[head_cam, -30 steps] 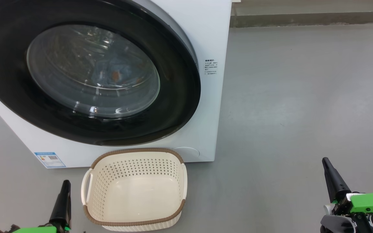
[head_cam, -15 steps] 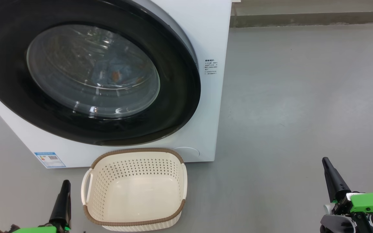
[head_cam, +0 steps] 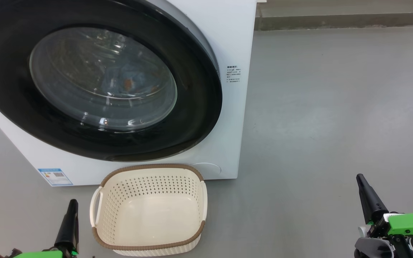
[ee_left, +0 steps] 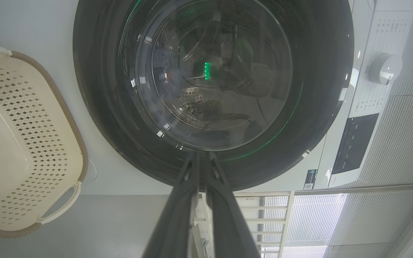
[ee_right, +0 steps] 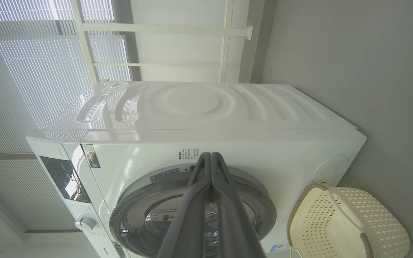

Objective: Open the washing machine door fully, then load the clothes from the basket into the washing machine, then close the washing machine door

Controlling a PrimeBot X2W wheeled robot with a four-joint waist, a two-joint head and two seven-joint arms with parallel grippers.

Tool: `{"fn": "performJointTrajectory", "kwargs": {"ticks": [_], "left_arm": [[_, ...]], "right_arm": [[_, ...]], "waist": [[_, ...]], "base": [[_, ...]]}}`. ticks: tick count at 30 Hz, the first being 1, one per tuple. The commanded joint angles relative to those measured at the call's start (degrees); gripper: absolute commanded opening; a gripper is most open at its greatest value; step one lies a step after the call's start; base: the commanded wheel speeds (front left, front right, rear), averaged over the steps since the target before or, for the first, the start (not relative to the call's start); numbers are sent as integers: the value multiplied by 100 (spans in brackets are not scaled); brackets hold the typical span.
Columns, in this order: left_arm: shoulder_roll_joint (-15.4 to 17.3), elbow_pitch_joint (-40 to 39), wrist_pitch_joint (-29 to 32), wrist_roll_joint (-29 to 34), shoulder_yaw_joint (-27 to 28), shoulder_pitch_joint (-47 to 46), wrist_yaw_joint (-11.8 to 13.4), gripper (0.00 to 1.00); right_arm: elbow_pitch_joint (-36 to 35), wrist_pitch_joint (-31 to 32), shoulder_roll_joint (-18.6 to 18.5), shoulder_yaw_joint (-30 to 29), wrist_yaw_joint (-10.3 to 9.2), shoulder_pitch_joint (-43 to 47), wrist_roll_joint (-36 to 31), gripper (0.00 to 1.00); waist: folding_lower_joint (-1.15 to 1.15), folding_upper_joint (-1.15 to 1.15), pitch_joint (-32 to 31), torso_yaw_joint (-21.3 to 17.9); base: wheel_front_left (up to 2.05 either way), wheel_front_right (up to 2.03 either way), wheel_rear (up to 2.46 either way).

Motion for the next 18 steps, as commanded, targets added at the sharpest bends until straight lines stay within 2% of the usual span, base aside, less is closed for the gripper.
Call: {"fn": "performJointTrajectory", "kwargs": {"ticks": [1,18], "left_arm": [[46,-94,39,-48,193,-247,2,0],[44,-94,41,-46,195,-247,2,0]], "right_arm": [[-140,25,-25,68,11,-272,4,0],[-139,41,-10,48,11,-274,-12,0]], "waist": [[0,0,0,0],[0,0,0,0]], "base": [[0,0,0],[0,0,0]]}}
